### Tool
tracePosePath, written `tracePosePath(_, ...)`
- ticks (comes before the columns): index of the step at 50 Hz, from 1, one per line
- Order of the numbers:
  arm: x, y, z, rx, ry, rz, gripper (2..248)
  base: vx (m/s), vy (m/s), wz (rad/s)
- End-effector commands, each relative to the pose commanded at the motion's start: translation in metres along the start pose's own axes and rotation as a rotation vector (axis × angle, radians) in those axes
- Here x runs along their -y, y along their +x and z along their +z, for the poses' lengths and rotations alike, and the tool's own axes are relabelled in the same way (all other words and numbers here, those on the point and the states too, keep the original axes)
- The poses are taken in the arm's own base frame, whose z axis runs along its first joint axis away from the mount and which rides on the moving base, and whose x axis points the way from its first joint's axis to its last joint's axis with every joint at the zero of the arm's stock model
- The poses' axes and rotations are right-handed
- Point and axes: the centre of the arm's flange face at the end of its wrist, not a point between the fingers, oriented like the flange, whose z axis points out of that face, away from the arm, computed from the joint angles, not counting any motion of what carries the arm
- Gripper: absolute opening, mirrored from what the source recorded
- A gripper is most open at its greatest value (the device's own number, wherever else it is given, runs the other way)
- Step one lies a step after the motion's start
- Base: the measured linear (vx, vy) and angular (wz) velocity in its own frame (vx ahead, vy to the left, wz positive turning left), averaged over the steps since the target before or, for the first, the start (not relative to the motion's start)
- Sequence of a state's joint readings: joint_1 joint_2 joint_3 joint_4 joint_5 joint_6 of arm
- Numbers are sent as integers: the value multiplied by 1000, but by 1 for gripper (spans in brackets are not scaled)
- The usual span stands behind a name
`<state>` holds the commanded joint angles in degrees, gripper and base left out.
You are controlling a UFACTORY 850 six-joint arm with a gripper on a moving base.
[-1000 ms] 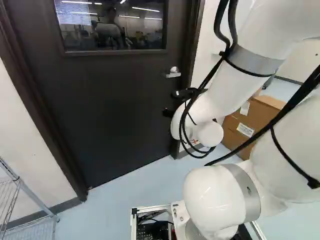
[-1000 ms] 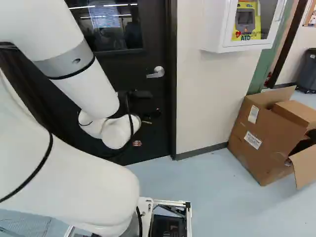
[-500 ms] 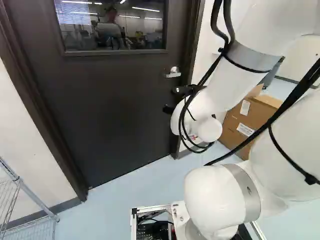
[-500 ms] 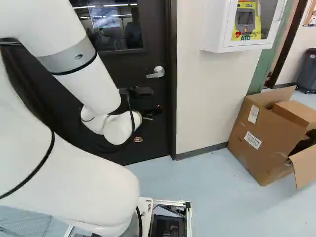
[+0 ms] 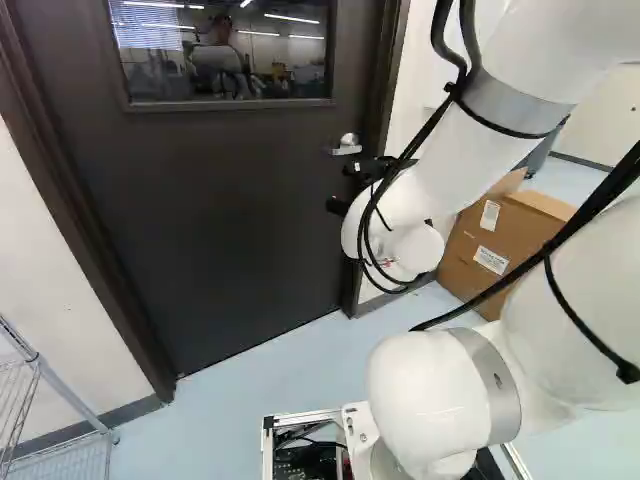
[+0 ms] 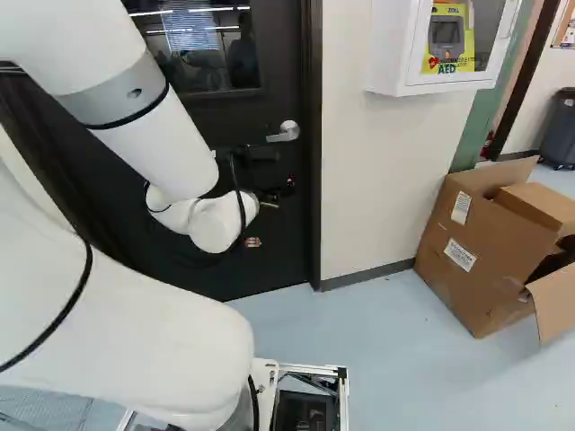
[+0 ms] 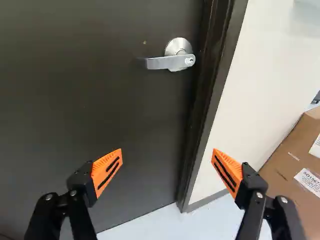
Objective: Open the door and move inside
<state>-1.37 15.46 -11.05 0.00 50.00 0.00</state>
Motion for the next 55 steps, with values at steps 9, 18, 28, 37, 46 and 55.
tracePosePath(9,-1,10,3,-23,-3,1,247,0,0,0)
tracePosePath(18,-2,20,6,-46,-5,1,247,0,0,0)
tracePosePath(28,-3,31,10,-70,-3,-4,247,0,0,0)
tracePosePath(37,-3,42,13,-92,5,-14,247,0,0,0)
tracePosePath(46,-3,52,17,-113,15,-28,247,0,0,0)
tracePosePath(55,-4,63,22,-133,26,-45,247,0,0,0)
